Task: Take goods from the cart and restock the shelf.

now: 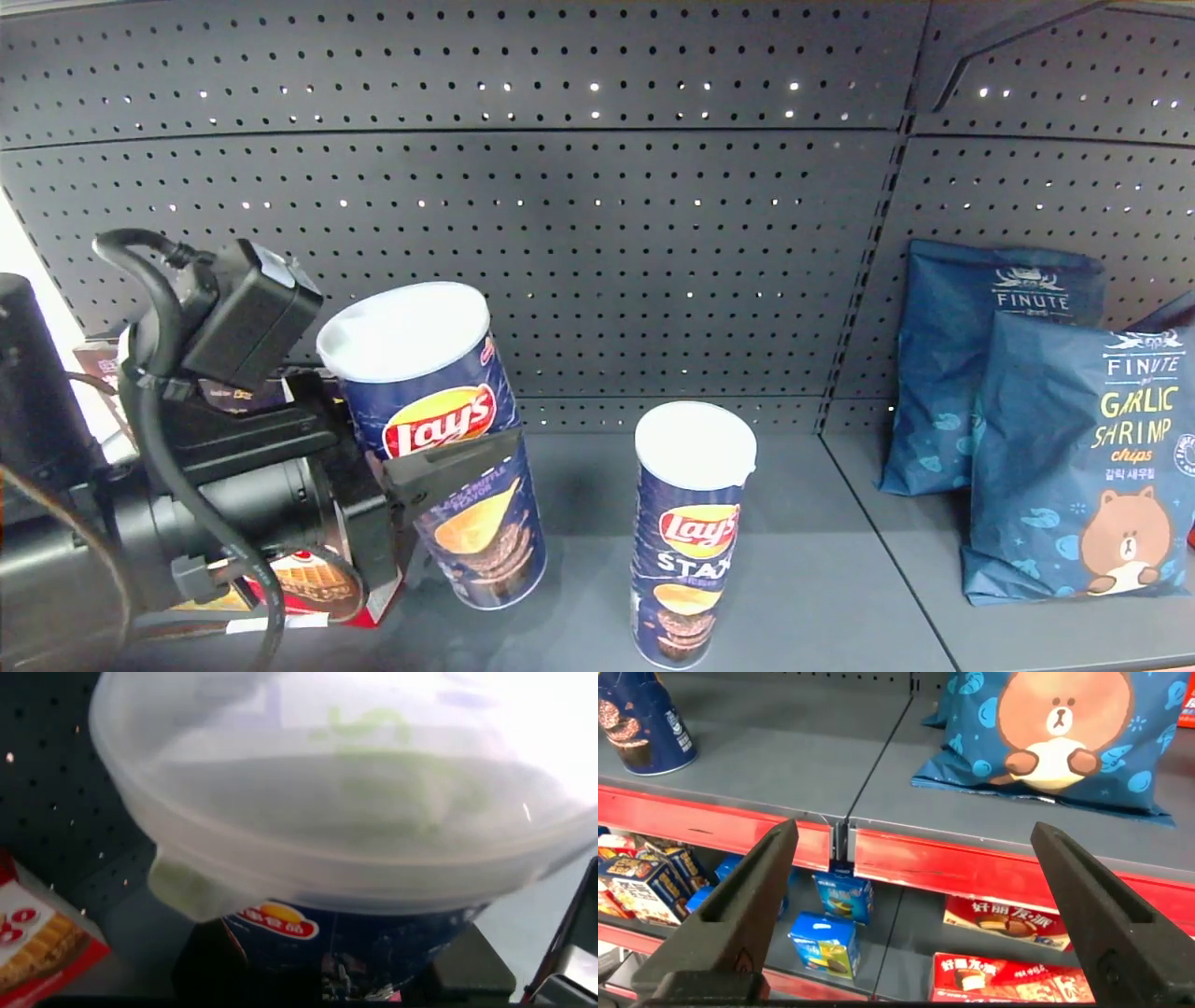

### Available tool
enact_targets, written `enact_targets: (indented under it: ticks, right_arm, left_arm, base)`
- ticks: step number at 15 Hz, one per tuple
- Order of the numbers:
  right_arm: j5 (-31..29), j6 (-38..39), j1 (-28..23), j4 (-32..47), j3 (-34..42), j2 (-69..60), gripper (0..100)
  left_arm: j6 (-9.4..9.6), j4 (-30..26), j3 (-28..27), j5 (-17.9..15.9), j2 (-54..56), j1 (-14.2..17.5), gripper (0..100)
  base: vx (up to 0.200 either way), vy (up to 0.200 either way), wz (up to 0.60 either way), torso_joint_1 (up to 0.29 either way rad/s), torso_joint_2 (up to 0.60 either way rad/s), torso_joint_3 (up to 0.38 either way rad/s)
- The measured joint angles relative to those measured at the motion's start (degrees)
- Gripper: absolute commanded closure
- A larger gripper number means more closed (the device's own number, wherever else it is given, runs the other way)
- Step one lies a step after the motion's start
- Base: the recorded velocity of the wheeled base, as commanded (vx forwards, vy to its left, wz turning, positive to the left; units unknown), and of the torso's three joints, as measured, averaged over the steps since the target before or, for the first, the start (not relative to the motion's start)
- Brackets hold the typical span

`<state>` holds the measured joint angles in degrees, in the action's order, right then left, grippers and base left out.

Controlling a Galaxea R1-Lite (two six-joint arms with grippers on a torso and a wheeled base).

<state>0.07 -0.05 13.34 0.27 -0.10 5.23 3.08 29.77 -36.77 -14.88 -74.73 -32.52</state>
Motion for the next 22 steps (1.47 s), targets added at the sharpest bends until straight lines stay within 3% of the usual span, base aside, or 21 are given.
enact_targets:
  ticks: [5, 7, 11, 15, 16, 22]
  right_arm:
    - [0.0, 0.0, 0.0, -0.02, 0.0, 0.02, 0]
    - [0.0, 0.0, 0.0, 0.0, 0.0, 0.04, 0]
    - [0.0, 0.0, 0.0, 0.0, 0.0, 0.09, 0]
    - [0.0, 0.02, 0.0, -0.02, 0.0, 0.13, 0]
    - [0.0, 0.0, 0.0, -0.02, 0.0, 0.13, 0]
    - [0.0, 0.0, 0.0, 0.0, 0.0, 0.15, 0]
  left_arm:
    - [0.09, 0.06, -4.94, -7.19, -6.83, 3.06, 100]
    - [0.2, -0.05, -9.34, -9.91, -11.19, 5.19, 100]
    - [0.5, -0.1, -17.27, -11.34, -20.09, 7.03, 100]
    - [5.21, -0.13, -23.26, -15.47, -28.47, 8.58, 100]
    - [5.67, -0.21, -25.0, -15.98, -30.32, 8.8, 100]
    - [5.97, -5.44, -35.97, -16.37, -38.97, 8.68, 100]
  base:
    - [0.0, 0.0, 0.0, 0.0, 0.0, 0.0]
    - [0.0, 0.0, 0.0, 0.0, 0.0, 0.0]
    - [0.0, 0.0, 0.0, 0.0, 0.0, 0.0]
    - [0.0, 0.0, 0.0, 0.0, 0.0, 0.0]
    - [0.0, 0.0, 0.0, 0.0, 0.0, 0.0]
    - [0.0, 0.0, 0.0, 0.0, 0.0, 0.0]
